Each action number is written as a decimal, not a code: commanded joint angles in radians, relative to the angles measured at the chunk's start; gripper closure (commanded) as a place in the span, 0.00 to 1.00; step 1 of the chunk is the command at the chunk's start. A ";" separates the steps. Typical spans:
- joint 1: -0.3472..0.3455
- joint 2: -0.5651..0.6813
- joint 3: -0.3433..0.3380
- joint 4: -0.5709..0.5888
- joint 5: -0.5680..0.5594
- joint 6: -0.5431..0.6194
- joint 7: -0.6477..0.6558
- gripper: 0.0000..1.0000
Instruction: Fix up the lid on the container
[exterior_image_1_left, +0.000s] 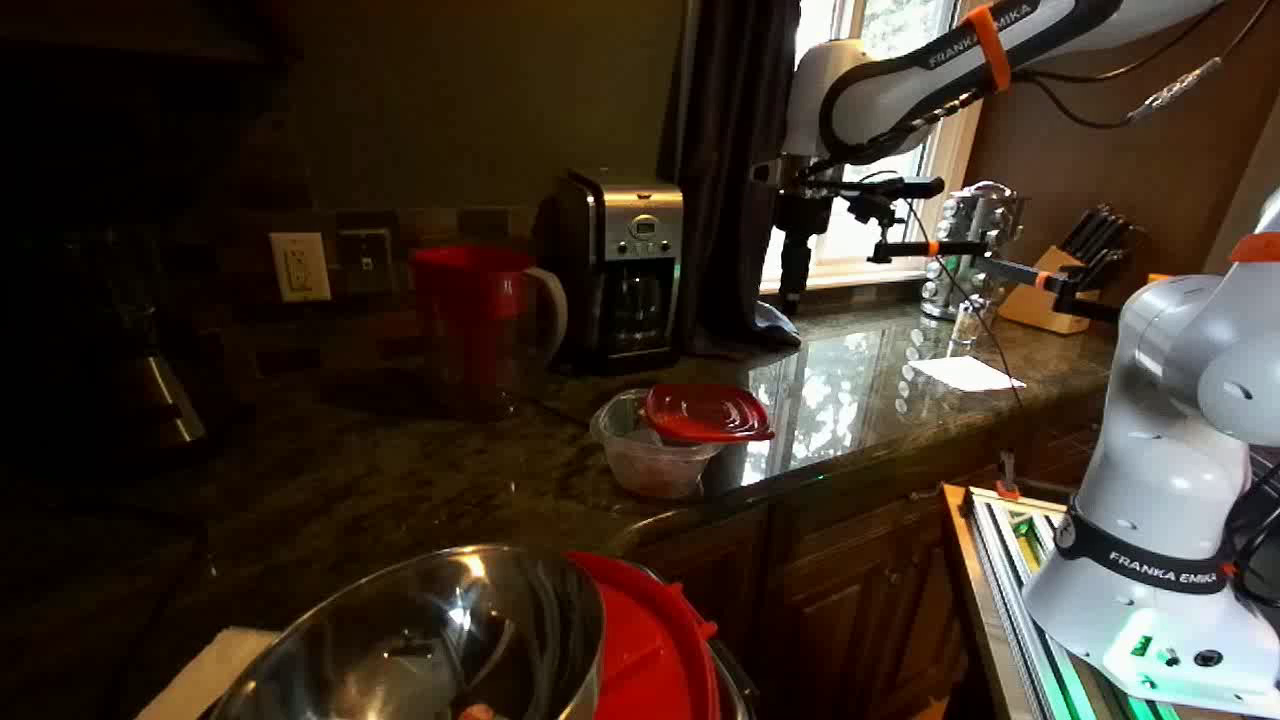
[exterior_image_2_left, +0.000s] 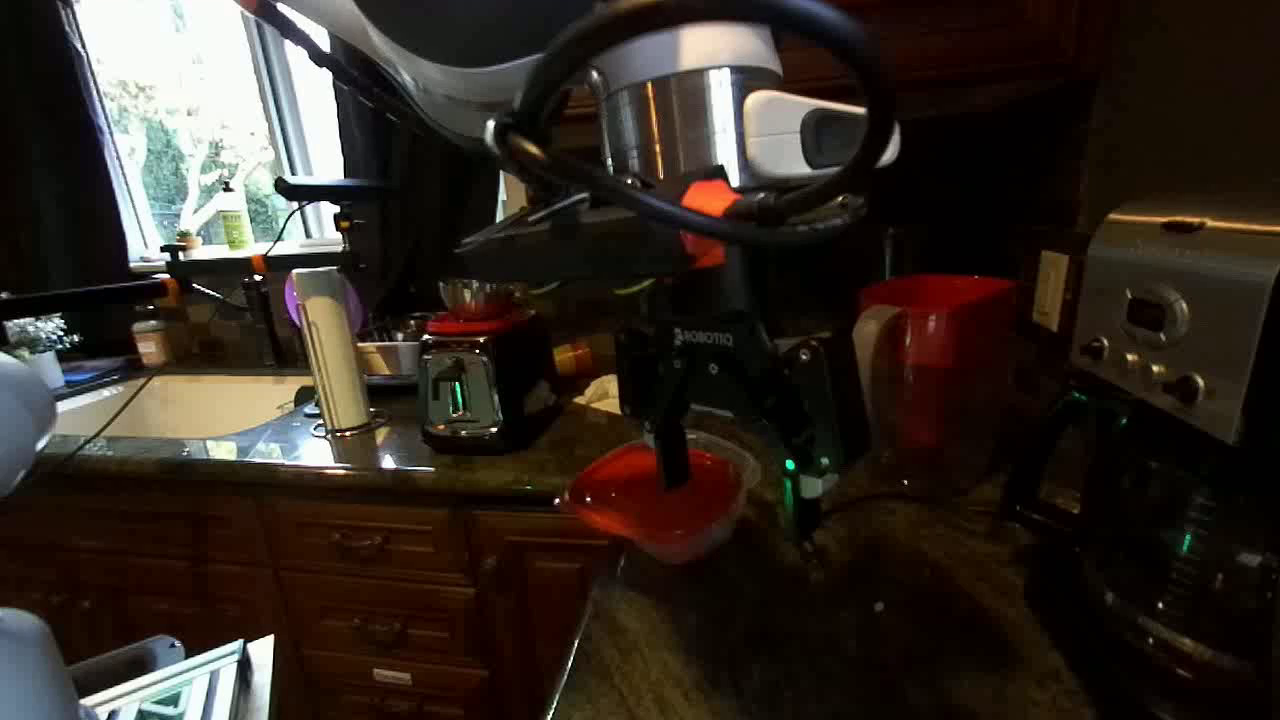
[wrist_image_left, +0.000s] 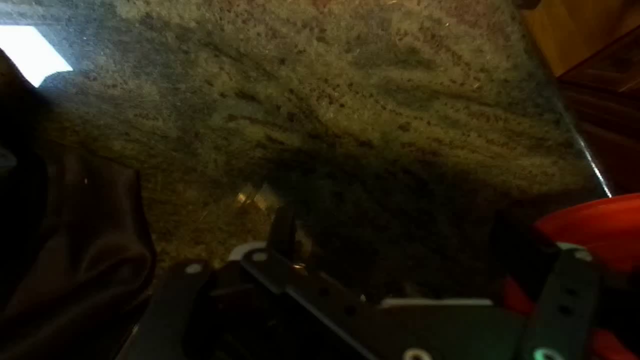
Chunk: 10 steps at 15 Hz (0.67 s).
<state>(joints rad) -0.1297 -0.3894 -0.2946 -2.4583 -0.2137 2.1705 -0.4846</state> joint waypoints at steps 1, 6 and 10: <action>-0.010 0.001 0.010 0.001 0.005 -0.001 -0.004 0.00; -0.002 -0.025 0.020 0.000 0.107 -0.046 0.091 0.00; -0.005 -0.047 0.070 -0.002 0.204 -0.143 0.278 0.00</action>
<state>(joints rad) -0.1297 -0.4064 -0.2612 -2.4574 -0.0733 2.1043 -0.3291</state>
